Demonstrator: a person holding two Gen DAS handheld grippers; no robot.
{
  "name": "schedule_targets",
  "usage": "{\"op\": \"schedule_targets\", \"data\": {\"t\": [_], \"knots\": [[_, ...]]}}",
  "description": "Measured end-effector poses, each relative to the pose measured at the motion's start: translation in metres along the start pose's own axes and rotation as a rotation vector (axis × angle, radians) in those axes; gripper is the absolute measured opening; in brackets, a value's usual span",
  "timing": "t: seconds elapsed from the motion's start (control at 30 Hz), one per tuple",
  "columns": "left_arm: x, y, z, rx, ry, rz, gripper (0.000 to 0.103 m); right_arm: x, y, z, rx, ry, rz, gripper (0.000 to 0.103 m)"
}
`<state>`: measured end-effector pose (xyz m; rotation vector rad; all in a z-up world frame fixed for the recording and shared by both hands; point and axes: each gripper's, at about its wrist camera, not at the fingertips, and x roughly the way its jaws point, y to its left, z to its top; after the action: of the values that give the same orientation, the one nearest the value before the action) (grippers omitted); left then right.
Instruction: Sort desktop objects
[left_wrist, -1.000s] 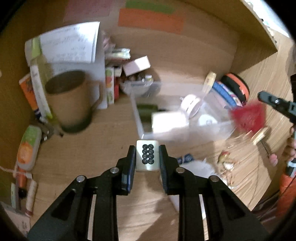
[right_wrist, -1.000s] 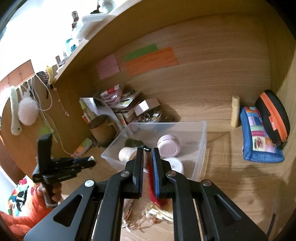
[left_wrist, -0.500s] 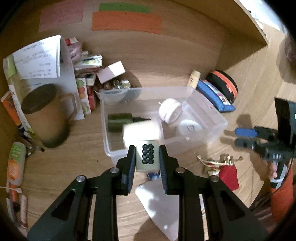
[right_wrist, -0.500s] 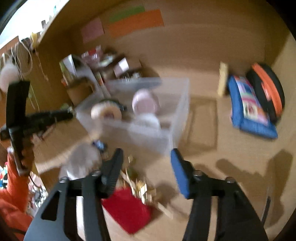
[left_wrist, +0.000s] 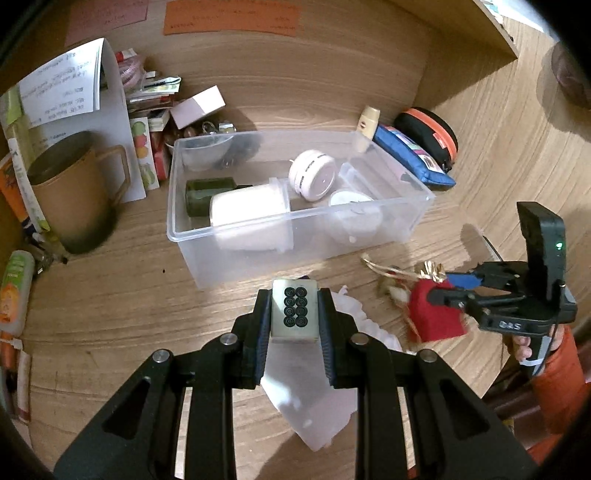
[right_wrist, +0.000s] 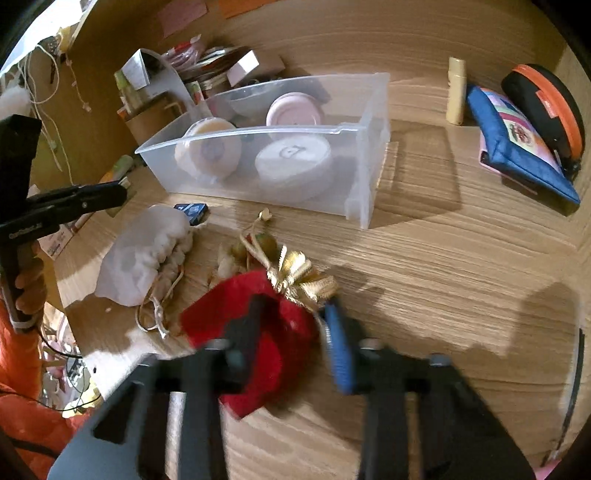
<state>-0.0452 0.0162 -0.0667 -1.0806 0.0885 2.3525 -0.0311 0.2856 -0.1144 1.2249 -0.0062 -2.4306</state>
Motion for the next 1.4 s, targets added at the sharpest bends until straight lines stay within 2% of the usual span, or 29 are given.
{"op": "schedule_targets", "data": {"t": [0.13, 0.33, 0.5, 0.7, 0.87, 1.07, 1.23, 1.4], "knots": [[-0.005, -0.001, 0.002, -0.003, -0.014, 0.002, 0.024, -0.009, 0.001, -0.002, 0.005, -0.041, -0.005, 0.013], [-0.010, 0.005, 0.013, -0.014, -0.037, -0.013, 0.024, -0.052, 0.003, 0.009, 0.015, -0.154, -0.013, 0.013], [-0.016, 0.008, 0.029, -0.020, -0.064, -0.026, 0.024, -0.081, 0.005, 0.030, 0.003, -0.248, -0.026, 0.013], [-0.014, 0.007, 0.053, -0.006, -0.082, -0.024, 0.024, -0.088, 0.010, 0.064, -0.021, -0.331, -0.037, 0.013], [0.002, 0.000, 0.071, 0.013, -0.071, -0.022, 0.024, -0.071, 0.010, 0.094, -0.030, -0.343, -0.067, 0.013], [0.031, -0.008, 0.089, 0.029, -0.037, -0.047, 0.024, -0.030, -0.001, 0.121, 0.004, -0.294, -0.089, 0.013], [0.055, -0.017, 0.095, 0.061, 0.001, -0.056, 0.024, -0.004, -0.004, 0.126, 0.001, -0.256, -0.092, 0.013], [0.075, -0.023, 0.095, 0.097, 0.042, -0.031, 0.024, 0.008, 0.002, 0.122, -0.042, -0.240, -0.107, 0.014]]}}
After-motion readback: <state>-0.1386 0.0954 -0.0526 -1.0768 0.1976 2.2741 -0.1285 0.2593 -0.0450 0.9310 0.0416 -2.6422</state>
